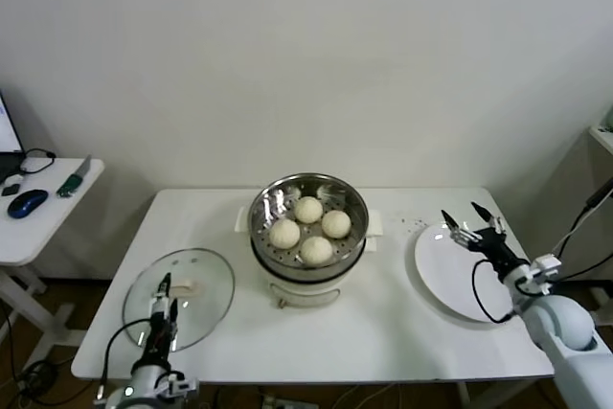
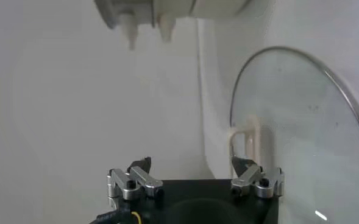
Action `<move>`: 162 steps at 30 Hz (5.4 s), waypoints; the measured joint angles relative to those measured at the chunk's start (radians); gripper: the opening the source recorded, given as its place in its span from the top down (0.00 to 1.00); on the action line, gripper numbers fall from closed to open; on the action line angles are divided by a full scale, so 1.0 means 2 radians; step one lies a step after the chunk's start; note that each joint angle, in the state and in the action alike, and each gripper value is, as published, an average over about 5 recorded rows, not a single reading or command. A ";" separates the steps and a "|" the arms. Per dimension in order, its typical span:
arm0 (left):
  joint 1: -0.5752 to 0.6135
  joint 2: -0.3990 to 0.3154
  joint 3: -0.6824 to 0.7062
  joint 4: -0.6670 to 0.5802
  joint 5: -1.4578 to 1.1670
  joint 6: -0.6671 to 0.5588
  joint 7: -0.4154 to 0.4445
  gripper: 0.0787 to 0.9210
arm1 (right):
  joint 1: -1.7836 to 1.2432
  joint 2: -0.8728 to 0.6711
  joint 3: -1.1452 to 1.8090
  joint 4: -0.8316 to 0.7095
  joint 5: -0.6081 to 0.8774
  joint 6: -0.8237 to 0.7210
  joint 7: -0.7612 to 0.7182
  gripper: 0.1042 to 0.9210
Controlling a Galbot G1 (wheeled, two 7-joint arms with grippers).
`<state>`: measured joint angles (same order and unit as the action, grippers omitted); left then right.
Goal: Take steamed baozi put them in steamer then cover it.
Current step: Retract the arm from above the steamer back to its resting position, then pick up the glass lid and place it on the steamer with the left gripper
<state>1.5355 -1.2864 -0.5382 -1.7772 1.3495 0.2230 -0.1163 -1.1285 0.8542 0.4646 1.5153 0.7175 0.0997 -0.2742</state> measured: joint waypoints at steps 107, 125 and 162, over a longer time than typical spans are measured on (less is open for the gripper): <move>-0.336 0.005 0.316 -0.048 0.055 0.257 0.202 0.92 | -0.071 0.069 0.066 -0.028 -0.161 0.033 -0.012 0.12; -0.368 -0.079 0.361 0.039 0.061 0.257 0.192 0.92 | -0.076 0.072 0.077 -0.039 -0.172 0.041 -0.014 0.12; -0.382 -0.080 0.364 0.088 0.052 0.257 0.190 0.92 | -0.074 0.078 0.077 -0.046 -0.188 0.045 -0.020 0.12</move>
<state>0.7711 -1.4469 0.1890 -1.6005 1.4526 0.7361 0.2633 -1.2760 1.0103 0.6194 1.4230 0.3417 0.1894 -0.3145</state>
